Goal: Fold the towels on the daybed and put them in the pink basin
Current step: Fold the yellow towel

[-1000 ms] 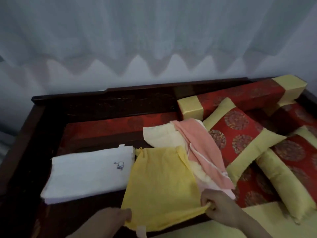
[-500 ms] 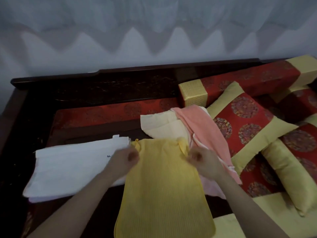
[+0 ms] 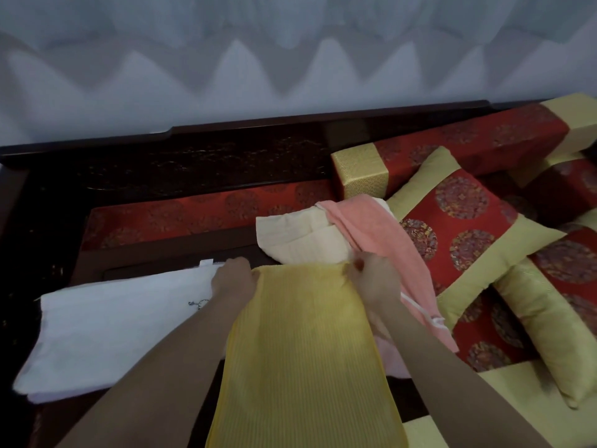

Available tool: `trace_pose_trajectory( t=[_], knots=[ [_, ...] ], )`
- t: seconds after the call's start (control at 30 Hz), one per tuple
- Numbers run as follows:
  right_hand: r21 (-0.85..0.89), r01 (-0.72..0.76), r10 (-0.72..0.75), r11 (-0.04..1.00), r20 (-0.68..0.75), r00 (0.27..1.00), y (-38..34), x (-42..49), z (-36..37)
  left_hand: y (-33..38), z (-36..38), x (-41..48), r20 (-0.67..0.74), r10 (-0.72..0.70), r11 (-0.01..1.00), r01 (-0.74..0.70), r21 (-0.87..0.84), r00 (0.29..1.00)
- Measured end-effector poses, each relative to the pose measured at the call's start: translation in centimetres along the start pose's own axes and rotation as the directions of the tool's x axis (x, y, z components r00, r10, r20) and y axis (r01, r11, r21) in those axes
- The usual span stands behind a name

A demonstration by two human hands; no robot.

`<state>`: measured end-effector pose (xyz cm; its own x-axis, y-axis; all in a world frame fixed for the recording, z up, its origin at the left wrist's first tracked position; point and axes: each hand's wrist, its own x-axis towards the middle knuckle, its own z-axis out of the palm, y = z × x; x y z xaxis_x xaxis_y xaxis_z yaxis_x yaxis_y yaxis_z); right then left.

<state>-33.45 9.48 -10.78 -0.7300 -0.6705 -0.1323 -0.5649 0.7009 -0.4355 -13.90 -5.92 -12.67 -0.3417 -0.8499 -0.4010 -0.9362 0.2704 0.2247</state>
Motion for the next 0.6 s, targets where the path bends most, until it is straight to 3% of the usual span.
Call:
trace_pose_trajectory(
  t=[0.03,0.1,0.17,0.23,0.27,0.33,0.37,0.43,0.5,0.6],
  knots=[
    [0.195,-0.07,0.069,0.978,0.011,0.998,0.1,0.2,-0.3,0.1,-0.1,0.0,0.001,0.001,1.0,-0.001,0.01,1.0],
    [0.514,-0.234,0.215,0.825,0.098,0.972,0.5,0.8,-0.9,0.4,-0.2,-0.1,0.023,-0.006,1.0,0.006,0.004,1.0],
    [0.632,-0.354,0.295,0.689,0.202,0.934,1.1,1.2,-1.3,0.3,-0.6,0.2,0.071,-0.026,0.996,0.032,-0.085,0.997],
    [0.746,-0.423,0.323,0.514,0.288,0.901,1.4,1.5,-1.8,-0.1,-2.0,0.6,0.177,-0.088,0.94,0.141,-0.312,0.98],
    [0.801,-0.451,0.331,0.394,0.334,0.883,1.4,1.5,-2.3,-0.7,-3.0,0.8,0.26,-0.116,0.847,0.232,-0.479,0.959],
    [0.857,-0.454,0.32,0.242,0.371,0.872,1.8,1.4,-3.3,-2.2,-4.8,0.5,0.448,-0.09,0.497,0.429,-0.754,0.89],
    [0.862,-0.453,0.318,0.227,0.374,0.871,2.1,1.5,-3.9,-3.1,-5.3,0.2,0.486,-0.039,0.336,0.469,-0.817,0.873],
    [0.868,-0.444,0.296,0.222,0.374,0.879,2.9,1.8,-4.3,-5.1,-5.7,-0.1,0.461,0.036,0.116,0.454,-0.883,0.887],
    [0.875,-0.436,0.269,0.211,0.377,0.886,3.2,2.0,-4.5,-6.5,-5.4,-0.2,0.396,0.054,0.011,0.396,-0.918,0.917],
    [0.888,-0.415,0.22,0.199,0.372,0.902,3.1,1.9,-4.6,-7.1,-5.1,-0.7,0.301,0.016,-0.058,0.301,-0.952,0.954]
  ],
)
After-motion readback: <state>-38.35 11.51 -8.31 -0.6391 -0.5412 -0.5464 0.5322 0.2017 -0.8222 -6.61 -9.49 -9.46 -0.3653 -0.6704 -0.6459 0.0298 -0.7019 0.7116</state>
